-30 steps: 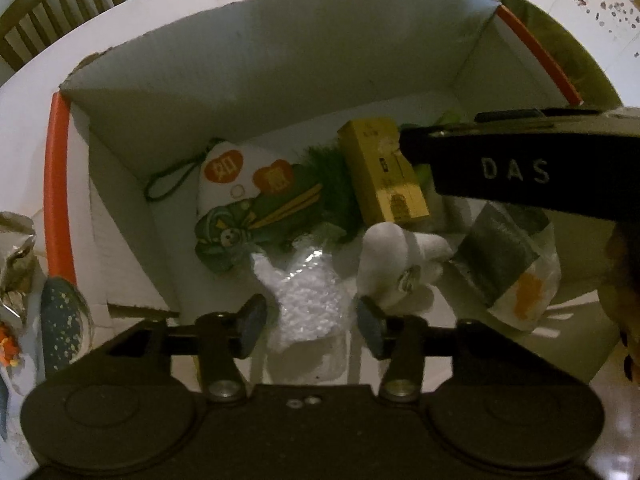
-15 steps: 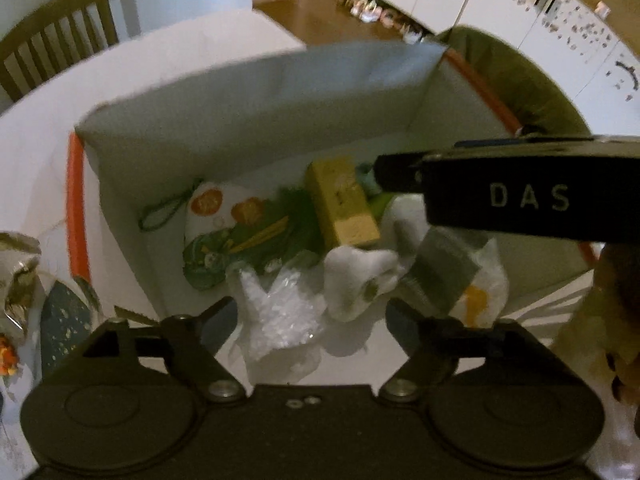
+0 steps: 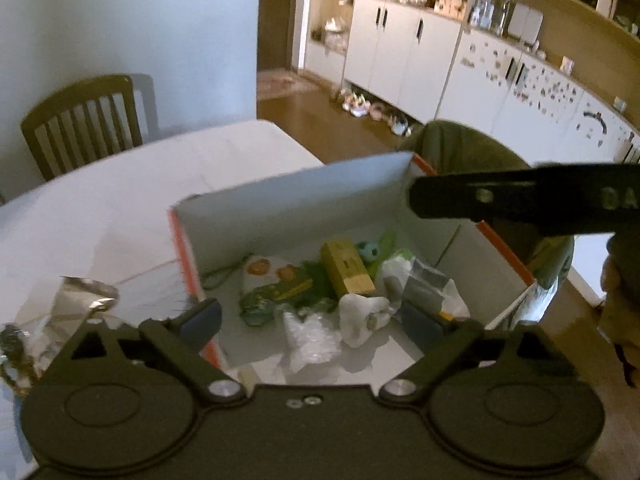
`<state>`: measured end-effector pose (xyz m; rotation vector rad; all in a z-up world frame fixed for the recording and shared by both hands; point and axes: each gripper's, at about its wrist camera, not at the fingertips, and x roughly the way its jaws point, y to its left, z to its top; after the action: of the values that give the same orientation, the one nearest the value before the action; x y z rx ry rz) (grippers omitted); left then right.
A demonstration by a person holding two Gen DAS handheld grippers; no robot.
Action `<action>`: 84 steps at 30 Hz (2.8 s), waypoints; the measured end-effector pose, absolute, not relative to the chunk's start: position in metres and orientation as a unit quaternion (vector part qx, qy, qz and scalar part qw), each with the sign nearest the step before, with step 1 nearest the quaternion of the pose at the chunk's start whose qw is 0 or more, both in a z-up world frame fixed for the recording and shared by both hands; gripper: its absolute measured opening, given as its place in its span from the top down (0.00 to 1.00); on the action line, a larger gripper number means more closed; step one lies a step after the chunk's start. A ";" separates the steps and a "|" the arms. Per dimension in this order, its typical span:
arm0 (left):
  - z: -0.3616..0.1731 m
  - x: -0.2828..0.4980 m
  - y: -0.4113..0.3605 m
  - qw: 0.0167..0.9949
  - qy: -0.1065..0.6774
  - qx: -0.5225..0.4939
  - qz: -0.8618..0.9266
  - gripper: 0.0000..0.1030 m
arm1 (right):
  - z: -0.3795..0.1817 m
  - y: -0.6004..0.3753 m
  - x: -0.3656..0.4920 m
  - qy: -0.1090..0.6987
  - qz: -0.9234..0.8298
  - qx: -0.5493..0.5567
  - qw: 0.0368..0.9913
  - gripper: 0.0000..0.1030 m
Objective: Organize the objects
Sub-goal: 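Move both tools back over the remaining items on the table, then grasp the brown beaded strap with the left tool while the right tool reaches the orange plush toy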
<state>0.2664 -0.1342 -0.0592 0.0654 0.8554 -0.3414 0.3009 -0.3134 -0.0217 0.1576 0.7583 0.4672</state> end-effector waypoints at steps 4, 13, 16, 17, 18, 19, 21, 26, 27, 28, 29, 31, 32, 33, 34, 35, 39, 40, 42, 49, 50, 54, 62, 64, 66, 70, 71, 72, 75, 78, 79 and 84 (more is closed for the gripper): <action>-0.044 0.249 -0.111 0.907 0.389 0.019 -0.161 0.01 | -0.009 -0.313 0.279 0.348 0.243 0.078 0.902 0.18; -0.013 0.213 -0.048 0.926 0.355 -0.028 -0.126 0.00 | 0.008 -0.293 0.239 0.321 0.251 0.043 0.912 0.16; -0.009 0.204 -0.026 0.929 0.349 -0.040 -0.118 0.00 | 0.014 -0.279 0.221 0.297 0.268 0.025 0.916 0.16; -0.009 0.201 -0.018 0.929 0.348 -0.044 -0.118 0.00 | 0.015 -0.274 0.216 0.292 0.270 0.020 0.918 0.16; -0.008 0.199 -0.011 0.929 0.347 -0.047 -0.117 0.00 | 0.015 -0.268 0.212 0.288 0.271 0.017 0.918 0.16; -0.009 0.197 -0.003 0.929 0.346 -0.049 -0.117 0.00 | 0.016 -0.262 0.208 0.287 0.272 0.017 0.918 0.16; -0.011 0.196 0.011 0.929 0.349 -0.047 -0.116 0.00 | 0.016 -0.251 0.203 0.288 0.272 0.026 0.918 0.14; -0.014 0.190 0.044 0.935 0.335 -0.039 -0.112 0.00 | 0.014 -0.221 0.192 0.285 0.259 0.051 0.922 0.11; -0.014 0.188 0.051 0.936 0.332 -0.035 -0.110 0.00 | 0.014 -0.213 0.189 0.282 0.254 0.046 0.924 0.09; -0.016 0.188 0.058 0.938 0.329 -0.030 -0.105 0.00 | 0.014 -0.204 0.187 0.279 0.250 0.040 0.926 0.06; -0.017 0.186 0.064 0.940 0.324 -0.025 -0.102 0.00 | 0.013 -0.196 0.186 0.277 0.247 0.035 0.928 0.05; -0.020 0.185 0.076 0.944 0.316 -0.007 -0.099 0.00 | 0.012 -0.180 0.182 0.268 0.251 0.031 0.930 0.04; -0.021 0.184 0.082 0.946 0.311 -0.001 -0.096 0.00 | 0.011 -0.173 0.179 0.263 0.254 0.032 0.930 0.04; -0.021 0.183 0.089 0.947 0.306 0.002 -0.092 0.00 | 0.010 -0.165 0.178 0.258 0.255 0.035 0.931 0.04; -0.022 0.184 0.097 0.948 0.305 0.000 -0.091 0.00 | 0.009 -0.159 0.176 0.255 0.256 0.038 0.932 0.04; -0.023 0.184 0.105 0.948 0.305 -0.004 -0.091 0.00 | 0.008 -0.153 0.176 0.255 0.257 0.039 0.931 0.04; -0.029 0.189 0.135 0.946 0.309 -0.008 -0.092 0.00 | 0.003 -0.124 0.177 0.264 0.251 0.036 0.931 0.04; -0.030 0.190 0.140 0.946 0.310 -0.007 -0.094 0.00 | 0.002 -0.117 0.179 0.266 0.249 0.033 0.931 0.04; -0.036 0.194 0.152 0.947 0.309 -0.002 -0.093 0.00 | -0.001 -0.106 0.183 0.271 0.245 0.035 0.930 0.04; -0.067 0.224 0.188 0.943 0.325 -0.005 -0.074 0.00 | -0.009 -0.063 0.199 0.295 0.232 0.010 0.927 0.04; -0.075 0.231 0.191 0.941 0.332 -0.005 -0.064 0.00 | -0.011 -0.059 0.202 0.299 0.230 0.007 0.926 0.04; -0.103 0.251 0.198 0.932 0.357 -0.011 -0.056 0.00 | -0.023 -0.043 0.220 0.324 0.220 -0.002 0.920 0.04; -0.140 0.264 0.201 0.922 0.382 0.003 -0.053 0.01 | -0.056 -0.020 0.247 0.368 0.198 -0.022 0.908 0.04; -0.146 0.264 0.199 0.921 0.386 0.001 -0.043 0.03 | -0.067 -0.014 0.253 0.381 0.191 -0.033 0.904 0.04; -0.152 0.266 0.199 0.918 0.395 -0.016 -0.042 0.07 | -0.080 -0.008 0.259 0.390 0.191 -0.044 0.900 0.04; -0.162 0.271 0.198 0.914 0.404 -0.029 -0.029 0.21 | -0.106 0.005 0.268 0.414 0.204 -0.051 0.886 0.07; -0.164 0.272 0.198 0.912 0.407 -0.033 -0.029 0.24 | -0.112 0.008 0.271 0.423 0.206 -0.050 0.881 0.08; -0.166 0.274 0.198 0.911 0.410 -0.036 -0.028 0.27 | -0.118 0.010 0.274 0.431 0.205 -0.051 0.877 0.10; -0.167 0.277 0.198 0.910 0.412 -0.050 -0.029 0.30 | -0.130 0.017 0.280 0.449 0.216 -0.055 0.865 0.24; -0.169 0.281 0.199 0.907 0.415 -0.059 -0.031 0.36 | -0.139 0.018 0.285 0.460 0.217 -0.059 0.859 0.28; -0.170 0.283 0.199 0.906 0.417 -0.063 -0.032 0.39 | -0.141 0.018 0.286 0.461 0.214 -0.059 0.859 0.28; -0.174 0.286 0.195 0.906 0.418 -0.060 -0.028 0.44 | -0.143 0.020 0.292 0.460 0.230 -0.054 0.856 0.28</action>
<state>0.2862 0.1951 -0.1737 -0.1230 0.8628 -0.0578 0.2924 0.0205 -0.1430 -0.1126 0.9666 0.4842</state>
